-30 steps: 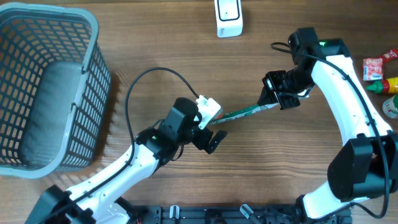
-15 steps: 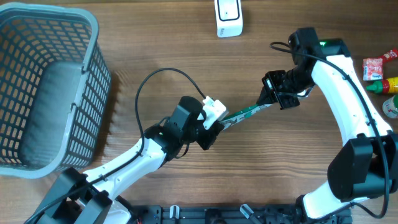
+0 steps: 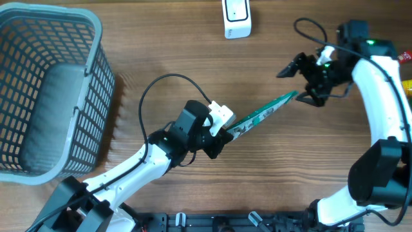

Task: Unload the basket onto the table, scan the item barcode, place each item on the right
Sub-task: 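Release the right gripper and regrasp the bag near its middle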

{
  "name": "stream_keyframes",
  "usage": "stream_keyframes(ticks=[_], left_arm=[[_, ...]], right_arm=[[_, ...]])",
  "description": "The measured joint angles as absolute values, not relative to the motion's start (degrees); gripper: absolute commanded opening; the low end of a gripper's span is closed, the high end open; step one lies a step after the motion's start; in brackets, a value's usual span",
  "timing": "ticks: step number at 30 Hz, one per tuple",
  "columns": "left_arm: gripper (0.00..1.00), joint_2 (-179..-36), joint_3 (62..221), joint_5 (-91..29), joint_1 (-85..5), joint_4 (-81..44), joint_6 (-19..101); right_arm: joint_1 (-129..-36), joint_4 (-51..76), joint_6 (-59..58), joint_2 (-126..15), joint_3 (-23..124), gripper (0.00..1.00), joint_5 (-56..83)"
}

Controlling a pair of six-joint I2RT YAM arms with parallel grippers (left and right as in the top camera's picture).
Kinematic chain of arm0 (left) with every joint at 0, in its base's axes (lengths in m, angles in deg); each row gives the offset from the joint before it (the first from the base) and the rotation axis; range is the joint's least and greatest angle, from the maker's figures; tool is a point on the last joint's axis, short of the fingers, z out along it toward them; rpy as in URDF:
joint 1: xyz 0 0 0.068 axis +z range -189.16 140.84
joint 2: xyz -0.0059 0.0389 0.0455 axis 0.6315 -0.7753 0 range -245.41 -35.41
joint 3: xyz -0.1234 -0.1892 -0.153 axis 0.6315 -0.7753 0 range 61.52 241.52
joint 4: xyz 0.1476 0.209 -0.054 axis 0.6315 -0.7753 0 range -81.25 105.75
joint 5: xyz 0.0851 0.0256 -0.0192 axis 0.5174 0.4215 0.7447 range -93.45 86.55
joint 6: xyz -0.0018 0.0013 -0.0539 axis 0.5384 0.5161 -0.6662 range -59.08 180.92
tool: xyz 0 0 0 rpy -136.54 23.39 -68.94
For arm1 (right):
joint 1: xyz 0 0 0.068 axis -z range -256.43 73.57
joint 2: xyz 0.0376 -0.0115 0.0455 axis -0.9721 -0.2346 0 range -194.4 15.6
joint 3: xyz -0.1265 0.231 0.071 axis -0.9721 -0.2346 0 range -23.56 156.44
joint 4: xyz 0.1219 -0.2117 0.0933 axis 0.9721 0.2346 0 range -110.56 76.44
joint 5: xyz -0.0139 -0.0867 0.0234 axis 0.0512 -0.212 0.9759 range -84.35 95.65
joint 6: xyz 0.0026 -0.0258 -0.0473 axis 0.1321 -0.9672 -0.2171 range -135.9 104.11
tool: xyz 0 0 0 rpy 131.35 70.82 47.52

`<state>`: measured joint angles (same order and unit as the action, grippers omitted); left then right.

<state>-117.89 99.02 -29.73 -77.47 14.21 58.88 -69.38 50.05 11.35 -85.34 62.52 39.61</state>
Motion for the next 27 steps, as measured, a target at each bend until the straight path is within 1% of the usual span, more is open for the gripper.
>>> stream_keyframes(ticks=[2,5,6,10,15,20,21,25,27], left_arm=[[0.04,-117.6,99.0,-29.8,-77.5,14.2,58.9],[0.04,-117.6,99.0,-30.0,-77.2,14.0,58.9],[0.04,-117.6,99.0,-30.0,-77.0,14.0,58.9],[0.04,-117.5,99.0,-30.3,-76.4,13.8,58.9],[0.04,-117.5,99.0,-30.4,-76.4,13.8,58.9],[0.04,-117.5,99.0,-30.4,-76.3,13.8,58.9],[0.04,-117.5,99.0,-30.4,-76.3,13.8,58.9],[0.04,-117.5,99.0,-30.4,-76.3,13.8,58.9],[0.04,-117.5,99.0,-30.4,-76.3,13.8,58.9]], right_arm=[[-67.6,52.9,9.7,-85.3,62.5,1.00,39.8],[-67.4,60.3,8.4,-85.3,62.6,1.00,41.5],[-67.4,60.9,8.2,-85.3,62.6,1.00,41.9],[-67.4,58.8,9.4,-85.4,62.6,1.00,42.5],[-68.9,54.1,14.7,-85.4,62.3,1.00,37.7],[-77.6,52.5,17.9,-85.4,62.3,0.99,33.2],[-79.5,52.4,19.0,-85.4,62.3,0.97,32.2],[-85.7,51.4,26.0,-85.4,62.2,0.82,28.2],[-87.7,50.4,29.3,-85.5,62.1,0.81,26.4]])
